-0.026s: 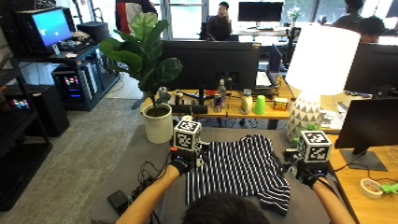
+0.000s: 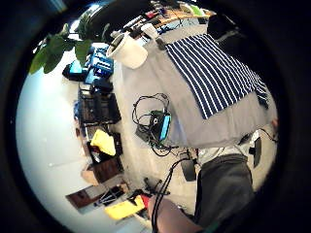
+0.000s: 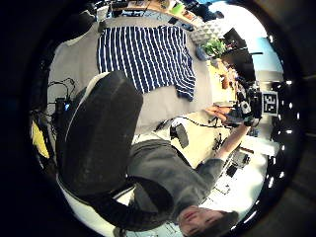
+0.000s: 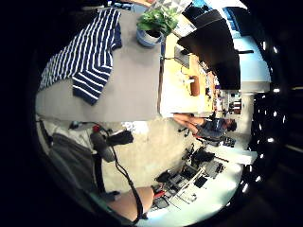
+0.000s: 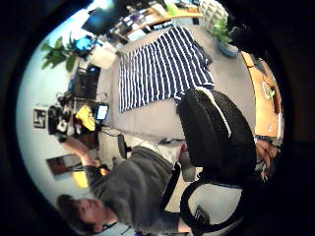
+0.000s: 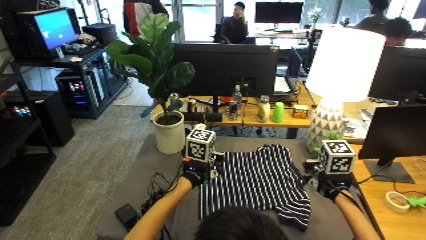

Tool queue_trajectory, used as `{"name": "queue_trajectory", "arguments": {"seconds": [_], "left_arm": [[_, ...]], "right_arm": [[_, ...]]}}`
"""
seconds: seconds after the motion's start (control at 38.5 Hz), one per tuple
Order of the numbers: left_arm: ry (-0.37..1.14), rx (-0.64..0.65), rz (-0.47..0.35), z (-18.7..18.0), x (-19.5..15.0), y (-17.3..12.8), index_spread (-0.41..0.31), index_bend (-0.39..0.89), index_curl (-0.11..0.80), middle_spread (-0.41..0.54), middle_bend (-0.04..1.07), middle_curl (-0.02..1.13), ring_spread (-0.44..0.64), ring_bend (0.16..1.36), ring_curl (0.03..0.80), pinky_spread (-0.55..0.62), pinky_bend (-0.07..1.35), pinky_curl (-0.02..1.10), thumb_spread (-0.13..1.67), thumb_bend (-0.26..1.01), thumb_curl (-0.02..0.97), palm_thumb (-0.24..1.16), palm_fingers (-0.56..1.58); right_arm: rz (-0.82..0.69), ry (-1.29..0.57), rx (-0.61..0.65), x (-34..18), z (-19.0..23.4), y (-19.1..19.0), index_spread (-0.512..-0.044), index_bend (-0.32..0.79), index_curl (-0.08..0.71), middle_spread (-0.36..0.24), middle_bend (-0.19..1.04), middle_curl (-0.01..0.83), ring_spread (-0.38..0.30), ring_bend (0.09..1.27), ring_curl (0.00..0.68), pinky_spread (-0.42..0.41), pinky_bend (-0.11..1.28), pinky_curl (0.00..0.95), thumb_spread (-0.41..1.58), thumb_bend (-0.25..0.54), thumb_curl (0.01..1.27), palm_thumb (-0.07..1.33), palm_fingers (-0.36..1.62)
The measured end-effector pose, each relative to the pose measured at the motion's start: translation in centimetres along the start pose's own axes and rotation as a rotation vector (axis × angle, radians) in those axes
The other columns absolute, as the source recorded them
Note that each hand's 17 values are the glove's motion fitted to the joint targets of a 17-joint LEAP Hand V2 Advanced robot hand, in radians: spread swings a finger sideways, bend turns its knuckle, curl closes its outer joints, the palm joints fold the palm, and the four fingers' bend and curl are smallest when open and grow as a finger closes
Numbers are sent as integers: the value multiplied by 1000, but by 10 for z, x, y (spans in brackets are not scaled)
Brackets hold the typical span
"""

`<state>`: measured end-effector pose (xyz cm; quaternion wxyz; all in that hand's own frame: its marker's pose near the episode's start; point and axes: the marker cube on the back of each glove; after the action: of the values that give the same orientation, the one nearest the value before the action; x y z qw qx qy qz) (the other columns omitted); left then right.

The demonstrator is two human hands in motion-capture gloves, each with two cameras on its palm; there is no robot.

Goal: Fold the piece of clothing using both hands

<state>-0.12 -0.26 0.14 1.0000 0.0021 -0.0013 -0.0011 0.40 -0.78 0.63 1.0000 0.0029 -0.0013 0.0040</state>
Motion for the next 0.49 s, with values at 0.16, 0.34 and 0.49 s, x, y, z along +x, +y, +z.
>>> {"name": "queue_trajectory", "arguments": {"seconds": [0.16,0.34,0.49], "left_arm": [[0,-5,-13,7,-8,-6,-77,285,170,64,148,116,116,469,178,144,317,154,807,53,28,97,494],[40,-6,-27,15,-18,-13,-91,278,236,77,146,151,139,481,214,171,312,199,1040,39,57,97,472],[66,3,-21,27,-20,-27,-96,258,275,81,145,171,148,487,231,182,309,227,1144,23,80,97,459]], "right_arm": [[-2,-11,-10,3,5,-2,-195,263,194,-10,320,170,54,294,153,174,208,135,834,291,79,418,560],[-6,-15,-28,1,5,-10,-229,217,247,-11,310,223,61,278,189,206,195,181,1095,293,106,437,566],[-10,-27,-54,1,13,-27,-246,159,269,-12,291,255,65,279,215,218,197,209,1215,280,123,443,561]]}}
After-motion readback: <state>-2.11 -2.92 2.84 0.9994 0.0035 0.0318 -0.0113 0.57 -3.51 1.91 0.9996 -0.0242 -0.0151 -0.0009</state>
